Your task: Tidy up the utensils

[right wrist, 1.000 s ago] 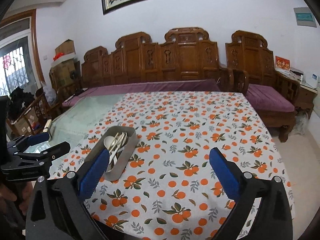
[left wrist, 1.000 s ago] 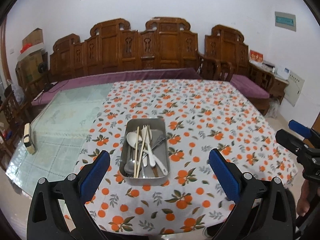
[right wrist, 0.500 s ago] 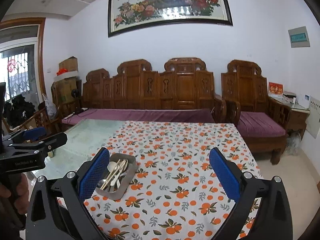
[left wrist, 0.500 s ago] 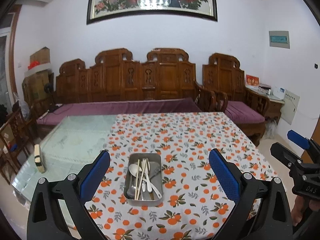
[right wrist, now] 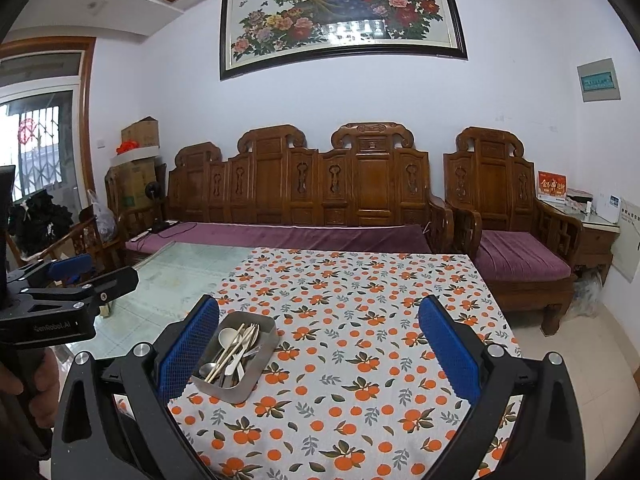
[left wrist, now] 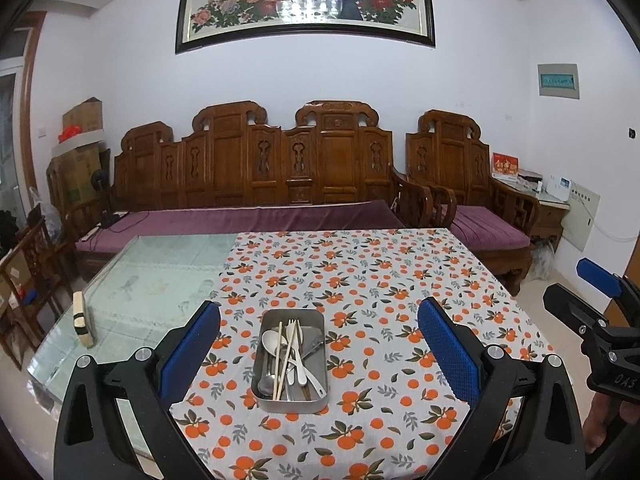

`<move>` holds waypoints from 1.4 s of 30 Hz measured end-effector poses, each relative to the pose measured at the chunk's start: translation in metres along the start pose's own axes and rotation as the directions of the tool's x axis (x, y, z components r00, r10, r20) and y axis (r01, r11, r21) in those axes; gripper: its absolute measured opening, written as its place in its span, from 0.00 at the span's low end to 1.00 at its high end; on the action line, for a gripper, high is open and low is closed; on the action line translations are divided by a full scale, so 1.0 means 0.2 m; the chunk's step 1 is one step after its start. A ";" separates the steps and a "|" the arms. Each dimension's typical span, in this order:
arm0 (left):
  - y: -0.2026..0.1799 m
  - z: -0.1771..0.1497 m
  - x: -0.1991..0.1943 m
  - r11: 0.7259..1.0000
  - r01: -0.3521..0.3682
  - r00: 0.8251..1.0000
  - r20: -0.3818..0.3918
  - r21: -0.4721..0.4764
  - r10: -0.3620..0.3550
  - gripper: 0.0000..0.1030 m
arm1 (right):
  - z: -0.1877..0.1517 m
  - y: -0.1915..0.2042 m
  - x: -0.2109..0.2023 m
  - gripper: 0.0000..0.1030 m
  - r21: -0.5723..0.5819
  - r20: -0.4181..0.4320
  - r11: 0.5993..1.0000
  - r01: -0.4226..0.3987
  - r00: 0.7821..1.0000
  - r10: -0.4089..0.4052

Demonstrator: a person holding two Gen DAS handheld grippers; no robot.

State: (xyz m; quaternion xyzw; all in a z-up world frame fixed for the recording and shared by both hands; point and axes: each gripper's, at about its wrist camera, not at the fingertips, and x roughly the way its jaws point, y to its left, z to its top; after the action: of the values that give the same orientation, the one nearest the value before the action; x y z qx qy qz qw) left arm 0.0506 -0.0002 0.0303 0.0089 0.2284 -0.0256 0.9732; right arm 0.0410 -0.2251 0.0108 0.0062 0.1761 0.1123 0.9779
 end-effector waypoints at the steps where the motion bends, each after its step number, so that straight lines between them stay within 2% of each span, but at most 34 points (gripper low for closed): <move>1: 0.00 0.00 0.00 1.000 -0.001 1.000 -0.001 -0.002 0.001 0.93 | 0.00 0.00 0.00 0.98 0.001 -0.001 1.000 0.000 1.000 0.000; 42: 0.00 -0.02 0.02 1.000 -0.004 1.000 0.001 0.008 0.004 0.93 | 0.00 -0.02 0.00 0.98 0.004 -0.002 1.000 0.002 1.000 -0.002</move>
State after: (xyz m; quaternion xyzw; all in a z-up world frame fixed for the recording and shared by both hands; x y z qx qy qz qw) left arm 0.0513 -0.0003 0.0248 0.0134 0.2280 -0.0248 0.9733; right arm 0.0414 -0.2292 0.0102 0.0078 0.1774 0.1111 0.9778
